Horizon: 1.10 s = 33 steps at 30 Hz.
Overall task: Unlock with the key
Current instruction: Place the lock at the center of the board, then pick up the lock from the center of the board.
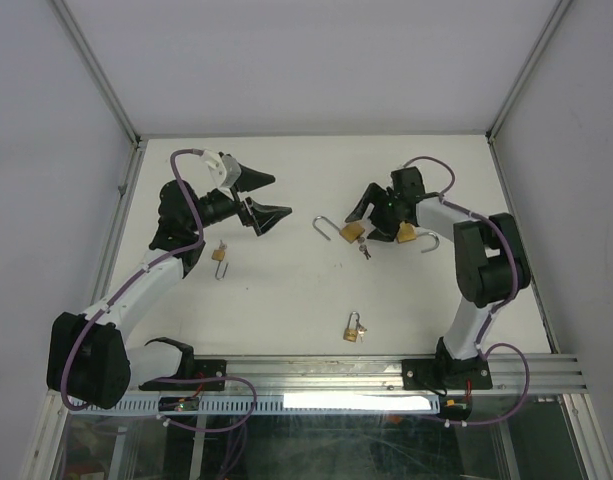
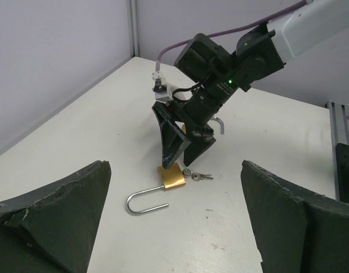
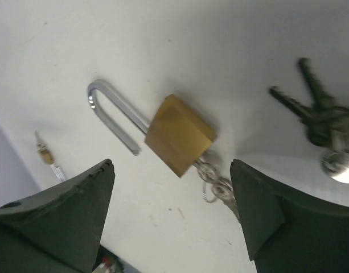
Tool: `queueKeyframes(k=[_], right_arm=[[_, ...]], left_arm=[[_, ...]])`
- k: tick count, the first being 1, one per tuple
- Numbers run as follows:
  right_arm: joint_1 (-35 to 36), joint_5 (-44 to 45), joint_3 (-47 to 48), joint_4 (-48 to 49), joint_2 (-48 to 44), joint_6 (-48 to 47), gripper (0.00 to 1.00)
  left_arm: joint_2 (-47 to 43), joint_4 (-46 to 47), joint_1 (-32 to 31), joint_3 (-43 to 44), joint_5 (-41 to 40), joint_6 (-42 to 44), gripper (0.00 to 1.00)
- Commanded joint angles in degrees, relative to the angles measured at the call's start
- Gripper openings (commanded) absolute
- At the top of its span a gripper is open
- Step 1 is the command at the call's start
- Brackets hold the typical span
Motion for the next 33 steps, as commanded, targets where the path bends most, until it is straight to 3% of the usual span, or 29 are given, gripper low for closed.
queueKeyframes(k=[1, 5, 8, 10, 12, 16, 20, 28, 33], right_arm=[[-0.5, 15.6, 7.0, -15.2, -7.7, -9.1, 0.85], [1.3, 22.2, 11.0, -26.4, -13.9, -16.8, 0.77], [5.3, 20.7, 10.8, -37.2, -18.4, -18.8, 0.56], [10.5, 21.9, 9.6, -44.4, -20.9, -17.0, 0.48], [16.8, 24.0, 7.1, -49.7, -23.6, -12.6, 0.46], [27.5, 20.1, 0.3, -49.4, -28.8, -6.1, 0.34], [31.3, 13.7, -5.4, -48.6, -29.0, -1.1, 0.35], [35.2, 20.0, -7.4, -48.1, -30.2, 4.7, 0.35], [39.0, 23.4, -6.5, -45.7, -27.9, 8.5, 0.52]], left_arm=[[-1.9, 3.2, 0.0, 0.6, 0.0, -1.4, 0.99], [-2.8, 3.7, 0.0, -0.4, -0.9, -2.8, 0.99], [-4.2, 4.0, 0.0, -2.0, -1.4, -3.4, 0.99], [-5.2, 4.0, 0.0, -3.0, -1.9, -3.8, 0.99], [-6.3, 3.9, 0.0, -4.2, -2.6, -4.2, 0.99], [-8.3, 4.2, -0.1, -6.7, -2.6, -5.1, 0.99], [-10.1, 3.9, 0.0, -8.5, -2.1, -5.9, 0.99], [-14.1, -0.2, 0.0, -10.9, -1.6, -4.4, 0.99], [-15.2, -0.8, 0.0, -11.5, -1.3, -4.0, 0.99]])
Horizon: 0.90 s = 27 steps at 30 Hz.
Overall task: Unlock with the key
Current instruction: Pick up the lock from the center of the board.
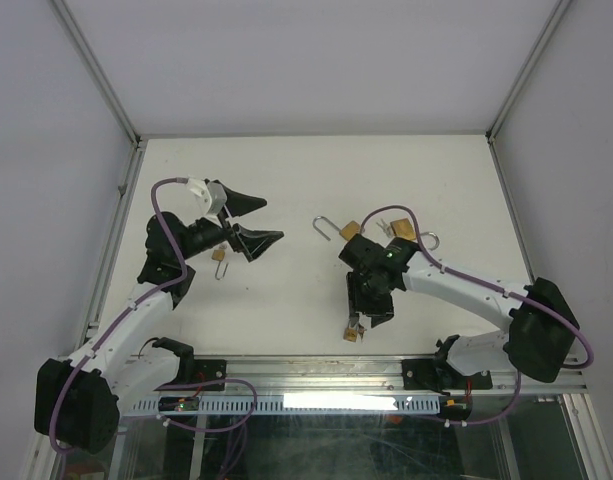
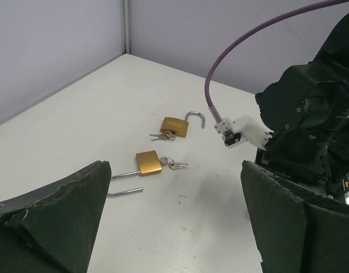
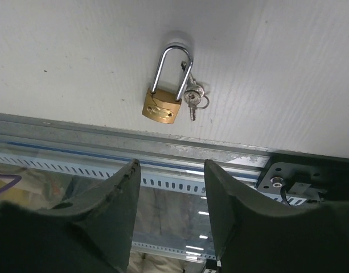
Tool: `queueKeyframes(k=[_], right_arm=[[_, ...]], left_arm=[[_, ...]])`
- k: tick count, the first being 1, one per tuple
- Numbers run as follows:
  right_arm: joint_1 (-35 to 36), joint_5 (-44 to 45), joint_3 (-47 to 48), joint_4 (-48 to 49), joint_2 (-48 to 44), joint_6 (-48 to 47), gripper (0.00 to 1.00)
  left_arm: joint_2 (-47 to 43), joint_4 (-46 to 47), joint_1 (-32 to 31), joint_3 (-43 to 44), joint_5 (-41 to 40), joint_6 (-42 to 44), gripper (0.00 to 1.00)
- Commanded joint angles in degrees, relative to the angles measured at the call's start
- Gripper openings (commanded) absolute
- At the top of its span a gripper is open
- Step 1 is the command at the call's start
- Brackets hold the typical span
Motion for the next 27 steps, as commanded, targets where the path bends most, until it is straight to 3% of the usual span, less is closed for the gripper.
queueKeyframes(k=[1, 5, 8, 12, 27], right_arm=[[2.3, 6.7, 2.2, 3.0, 1.2, 4.7, 0.54], [1.1, 10.3, 6.9, 3.9, 5.8, 2.6, 0.41], [3.4, 7.5, 6.8, 3.7, 7.9, 6.4, 0.48], [7.9, 10.8, 8.6, -1.6, 10.3, 10.9, 0.5], [8.3, 4.2, 4.8, 4.0, 18.8, 9.4, 0.51]], left_arm=[[-1.6, -0.3, 0.0, -0.5, 0.4, 0.5, 0.99], [-1.6, -0.3, -0.1, -0.5, 0.6, -0.1, 0.99], [-1.9, -0.9, 0.0, 0.2, 0.8, 0.6, 0.99], [-1.9, -0.5, 0.0, -0.2, 0.9, 1.0, 0.99], [-0.6, 3.1, 0.0, -1.7, 2.2, -1.4, 0.99]])
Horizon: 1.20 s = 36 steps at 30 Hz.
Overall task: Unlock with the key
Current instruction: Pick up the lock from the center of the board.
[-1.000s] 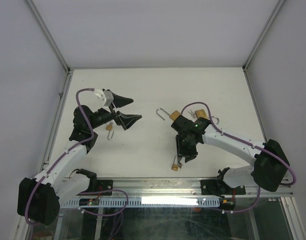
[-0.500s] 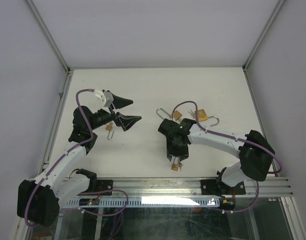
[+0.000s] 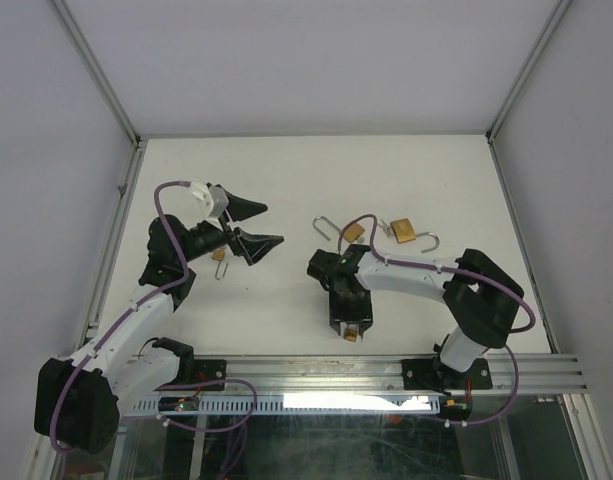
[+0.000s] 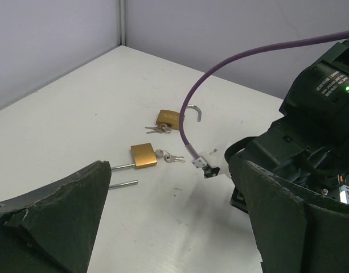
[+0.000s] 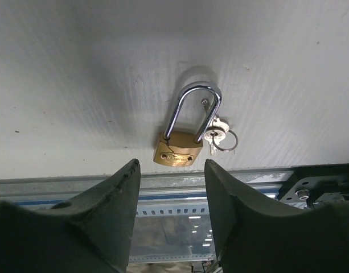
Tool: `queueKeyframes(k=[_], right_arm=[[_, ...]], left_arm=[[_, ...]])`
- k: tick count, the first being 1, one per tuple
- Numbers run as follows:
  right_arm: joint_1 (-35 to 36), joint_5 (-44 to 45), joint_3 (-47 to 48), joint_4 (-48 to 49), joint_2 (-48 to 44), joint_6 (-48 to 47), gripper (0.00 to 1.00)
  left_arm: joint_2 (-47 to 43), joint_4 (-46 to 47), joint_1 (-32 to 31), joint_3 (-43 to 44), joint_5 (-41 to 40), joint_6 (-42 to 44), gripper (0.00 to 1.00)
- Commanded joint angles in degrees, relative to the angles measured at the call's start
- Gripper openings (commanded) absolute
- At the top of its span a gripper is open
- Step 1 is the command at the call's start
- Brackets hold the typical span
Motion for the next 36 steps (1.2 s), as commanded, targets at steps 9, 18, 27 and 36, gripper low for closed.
queueKeyframes(k=[9, 18, 27, 36], right_arm=[[0.1, -4.1, -4.2, 5.2, 0.3, 0.4, 0.45], [0.4, -2.2, 2.5, 5.3, 6.4, -7.6, 0.42], [0.3, 0.6, 9.4, 7.1, 11.6, -21.0, 0.2], [0.3, 3.2, 2.2, 24.1, 3.7, -32.7, 0.05]], left_arm=[[1.6, 5.0, 0.0, 1.3, 1.9, -1.9, 0.99], [2.2, 5.0, 0.0, 2.0, 1.9, -2.2, 0.99], [2.1, 2.0, -0.1, 2.7, 1.8, -2.0, 0.99], [3.4, -15.2, 0.1, 4.0, -11.3, -8.7, 0.97]])
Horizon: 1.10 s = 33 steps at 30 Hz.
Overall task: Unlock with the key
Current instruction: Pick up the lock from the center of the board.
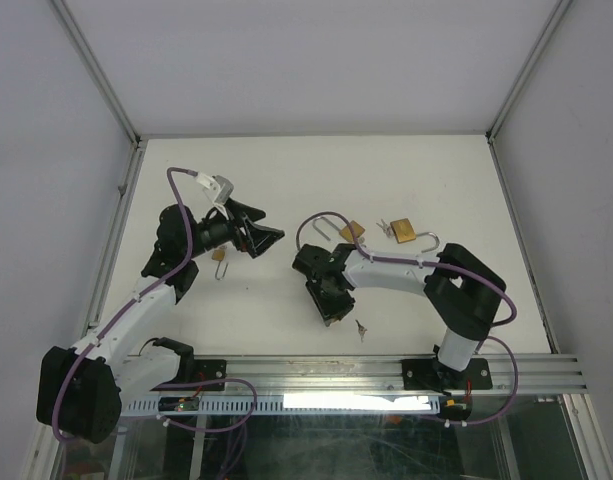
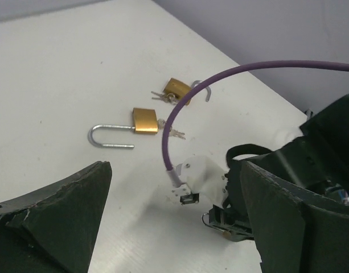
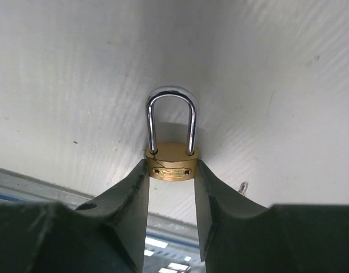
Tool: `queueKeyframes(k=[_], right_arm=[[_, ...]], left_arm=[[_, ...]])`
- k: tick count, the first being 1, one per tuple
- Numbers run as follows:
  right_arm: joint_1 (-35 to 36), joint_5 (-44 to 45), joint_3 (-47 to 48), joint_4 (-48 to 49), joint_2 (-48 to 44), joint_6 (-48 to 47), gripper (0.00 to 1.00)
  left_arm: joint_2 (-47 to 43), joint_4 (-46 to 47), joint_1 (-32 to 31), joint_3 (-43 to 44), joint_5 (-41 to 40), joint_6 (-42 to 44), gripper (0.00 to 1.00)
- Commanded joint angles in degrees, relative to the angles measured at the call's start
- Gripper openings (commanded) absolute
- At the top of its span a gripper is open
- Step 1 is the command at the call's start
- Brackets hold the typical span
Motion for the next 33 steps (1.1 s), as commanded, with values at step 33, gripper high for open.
queueKeyframes(k=[33], right_arm=[[-11.3, -42.4, 3.1, 10.5, -21.3, -30.5, 0.0]], left_arm=[[9.1, -83.7, -12.0, 28.7, 12.9, 141.4, 0.66]])
